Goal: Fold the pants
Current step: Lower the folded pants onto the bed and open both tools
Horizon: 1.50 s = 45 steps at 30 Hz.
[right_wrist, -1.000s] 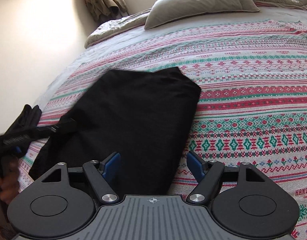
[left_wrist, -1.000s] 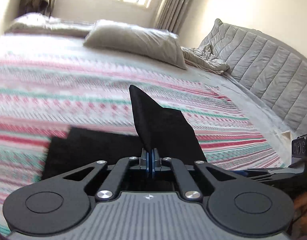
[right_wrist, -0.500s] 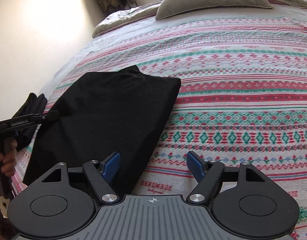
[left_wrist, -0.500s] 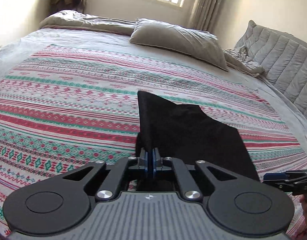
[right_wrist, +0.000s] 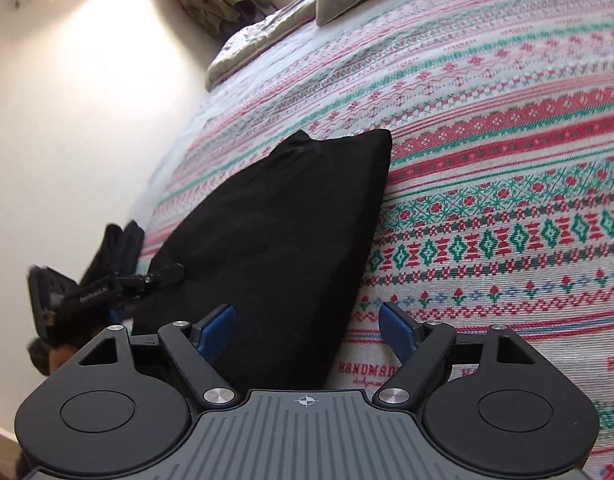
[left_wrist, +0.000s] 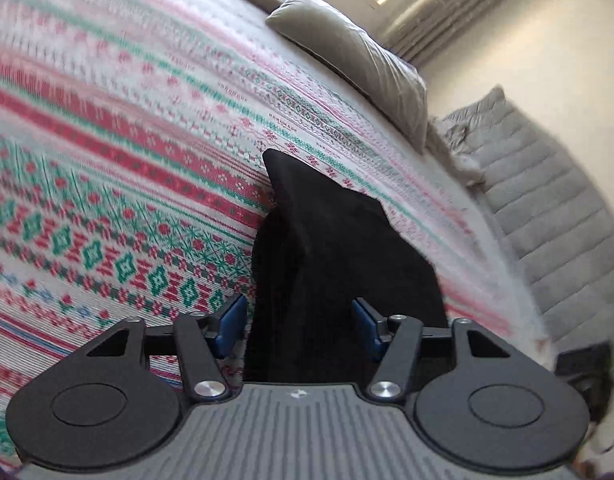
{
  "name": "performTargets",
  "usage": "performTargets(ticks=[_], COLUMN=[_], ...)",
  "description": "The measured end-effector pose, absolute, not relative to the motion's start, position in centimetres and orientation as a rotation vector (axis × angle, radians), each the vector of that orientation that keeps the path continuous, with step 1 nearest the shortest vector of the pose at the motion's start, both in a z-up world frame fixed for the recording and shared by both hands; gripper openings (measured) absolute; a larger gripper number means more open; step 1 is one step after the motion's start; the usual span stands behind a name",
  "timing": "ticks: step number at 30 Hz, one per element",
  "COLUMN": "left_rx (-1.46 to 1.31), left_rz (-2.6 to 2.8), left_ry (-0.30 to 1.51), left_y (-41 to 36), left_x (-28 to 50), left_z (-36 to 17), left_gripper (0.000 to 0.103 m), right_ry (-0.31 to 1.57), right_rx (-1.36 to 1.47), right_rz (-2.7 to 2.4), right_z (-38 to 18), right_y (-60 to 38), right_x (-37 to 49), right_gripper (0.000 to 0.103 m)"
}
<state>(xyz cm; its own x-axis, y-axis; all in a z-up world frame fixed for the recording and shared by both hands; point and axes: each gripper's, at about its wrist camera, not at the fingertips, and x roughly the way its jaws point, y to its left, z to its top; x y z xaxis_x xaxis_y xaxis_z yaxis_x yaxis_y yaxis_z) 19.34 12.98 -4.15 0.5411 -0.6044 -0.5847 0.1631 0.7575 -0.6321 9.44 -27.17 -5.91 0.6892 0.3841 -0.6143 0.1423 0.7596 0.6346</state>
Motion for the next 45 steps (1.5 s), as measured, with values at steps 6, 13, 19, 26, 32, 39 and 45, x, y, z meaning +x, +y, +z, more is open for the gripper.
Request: performTargets(ticks=[6,13,19,26,32,39,45], left_rx=[-0.697,-0.798,-0.785,-0.730,-0.652,-0.441,-0.194], left_rz=[-0.508,-0.525,-0.532,-0.557,-0.564,-0.390,-0.335], left_ry=[0.898,0.881,0.852,0.785,0.694,0.681,0.496], left_y=[13.9,13.6,9.1,3.7,1.8,0.7,-1.7], left_x=[19.2,18.6,19.2,21.4,22.2,22.1,18.5], left_z=[-5.1,-5.4,-5.3,-4.9,-4.2,-4.1,-0.2], left_gripper=[0.045,0.025,0.023,0.022,0.025,0.053,0.055], right_ry=[0.768,0.733,0.671,0.569,0.435,0.532,0.494], right_rx=[0.813,0.869,0.858,0.841,0.821,0.688,0.559], right_rz=[0.113,0.066,-0.016,-0.121,-0.080,-0.206,-0.212], right_z=[-7.5,-8.1,-7.3,-6.6,-5.3,-8.1,-4.8], right_y=[-27.5,-27.6,-30.0,-34.8,-36.5,-37.0,-34.7], right_x=[10.3,10.7,10.7,10.5,10.4,12.0,10.5], right_gripper=[0.047,0.021,0.016,0.016,0.016,0.034,0.053])
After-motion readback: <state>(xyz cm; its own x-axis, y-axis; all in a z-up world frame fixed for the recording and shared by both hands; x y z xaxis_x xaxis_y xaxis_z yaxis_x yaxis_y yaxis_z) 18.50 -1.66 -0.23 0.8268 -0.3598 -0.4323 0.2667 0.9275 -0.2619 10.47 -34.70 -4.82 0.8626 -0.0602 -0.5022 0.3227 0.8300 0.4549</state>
